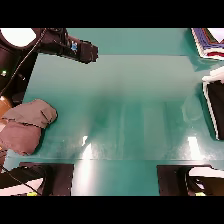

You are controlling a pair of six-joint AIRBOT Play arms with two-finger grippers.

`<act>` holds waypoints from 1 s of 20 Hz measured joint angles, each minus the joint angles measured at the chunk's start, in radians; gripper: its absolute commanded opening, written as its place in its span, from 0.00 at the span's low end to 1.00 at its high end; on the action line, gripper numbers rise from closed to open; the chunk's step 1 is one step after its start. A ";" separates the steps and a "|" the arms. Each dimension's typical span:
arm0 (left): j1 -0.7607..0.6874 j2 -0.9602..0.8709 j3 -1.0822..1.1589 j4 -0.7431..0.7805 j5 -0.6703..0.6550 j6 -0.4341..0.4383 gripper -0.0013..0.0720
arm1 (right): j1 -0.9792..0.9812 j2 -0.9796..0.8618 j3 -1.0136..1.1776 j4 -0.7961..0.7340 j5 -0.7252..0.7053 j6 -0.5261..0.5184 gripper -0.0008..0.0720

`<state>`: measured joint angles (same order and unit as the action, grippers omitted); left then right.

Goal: Fold the shirts.

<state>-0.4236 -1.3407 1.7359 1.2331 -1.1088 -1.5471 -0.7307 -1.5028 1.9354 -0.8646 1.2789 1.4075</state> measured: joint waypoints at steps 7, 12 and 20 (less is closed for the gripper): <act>0.000 0.000 0.000 0.000 -0.010 0.007 0.05 | -0.111 0.194 -0.294 -0.163 0.071 0.040 0.03; 0.000 0.000 0.000 0.000 -0.010 0.028 0.05 | -0.198 0.317 -0.572 -0.348 0.110 0.051 0.76; 0.000 0.000 0.000 0.000 -0.013 0.035 0.06 | -0.205 0.371 -0.691 -0.314 0.100 0.044 0.87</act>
<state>-0.4236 -1.3407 1.7359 1.2335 -1.1217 -1.5116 -0.9360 -1.1320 1.2446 -1.1790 1.3792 1.4517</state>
